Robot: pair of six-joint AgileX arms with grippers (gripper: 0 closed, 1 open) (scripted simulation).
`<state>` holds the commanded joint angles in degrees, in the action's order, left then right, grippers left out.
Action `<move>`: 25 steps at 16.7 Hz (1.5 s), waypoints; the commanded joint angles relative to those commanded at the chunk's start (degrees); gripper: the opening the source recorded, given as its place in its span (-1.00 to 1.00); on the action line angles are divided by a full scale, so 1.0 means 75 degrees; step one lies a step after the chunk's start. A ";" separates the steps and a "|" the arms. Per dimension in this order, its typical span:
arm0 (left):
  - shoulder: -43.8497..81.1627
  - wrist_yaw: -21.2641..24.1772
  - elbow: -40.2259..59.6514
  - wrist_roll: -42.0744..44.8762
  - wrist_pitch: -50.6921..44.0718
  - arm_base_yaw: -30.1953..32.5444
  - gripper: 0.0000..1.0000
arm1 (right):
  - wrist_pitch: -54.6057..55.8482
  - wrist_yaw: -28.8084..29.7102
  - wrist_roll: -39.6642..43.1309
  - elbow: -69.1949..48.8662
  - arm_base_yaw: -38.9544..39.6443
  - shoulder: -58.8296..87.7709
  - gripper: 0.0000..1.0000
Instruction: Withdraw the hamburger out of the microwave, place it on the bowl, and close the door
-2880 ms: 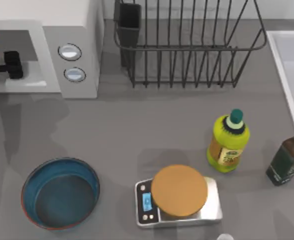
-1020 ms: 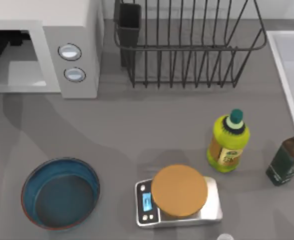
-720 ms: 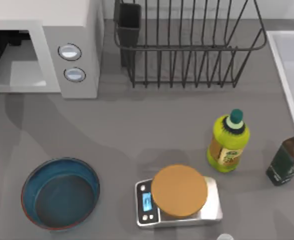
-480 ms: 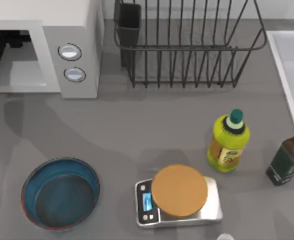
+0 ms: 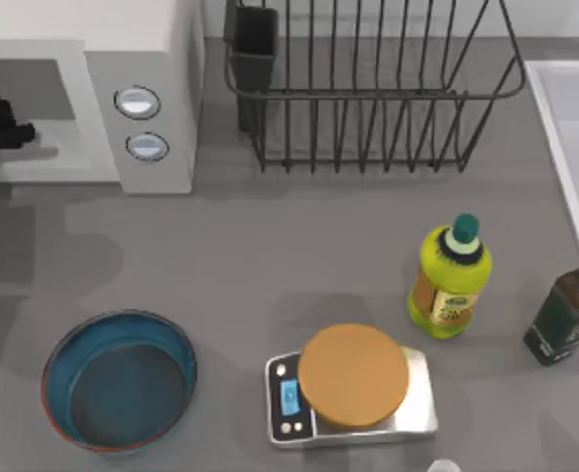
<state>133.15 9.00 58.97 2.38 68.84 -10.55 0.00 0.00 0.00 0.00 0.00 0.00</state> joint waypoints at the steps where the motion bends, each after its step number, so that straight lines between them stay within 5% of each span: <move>1: -0.0138 0.0095 -0.0430 0.0054 0.0196 -0.0055 -1.00 | 0.0000 0.0000 0.0000 0.0000 0.0000 0.0000 1.00; 6: -0.0393 0.0572 -0.1857 0.0362 0.0533 -0.0231 -1.00 | 0.0000 0.0000 0.0000 0.0000 0.0000 0.0000 1.00; 14: -0.0410 0.0653 -0.2041 0.0442 0.0448 -0.0202 -1.00 | 0.0000 0.0000 0.0000 0.0000 0.0000 0.0000 1.00; 25: -0.2290 0.0624 -0.1985 0.0448 -0.1484 -0.0202 -1.00 | 0.0000 0.0000 0.0000 0.0000 0.0000 0.0000 1.00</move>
<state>115.97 13.68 44.08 5.74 57.71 -12.06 0.00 0.00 0.00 0.00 0.00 0.00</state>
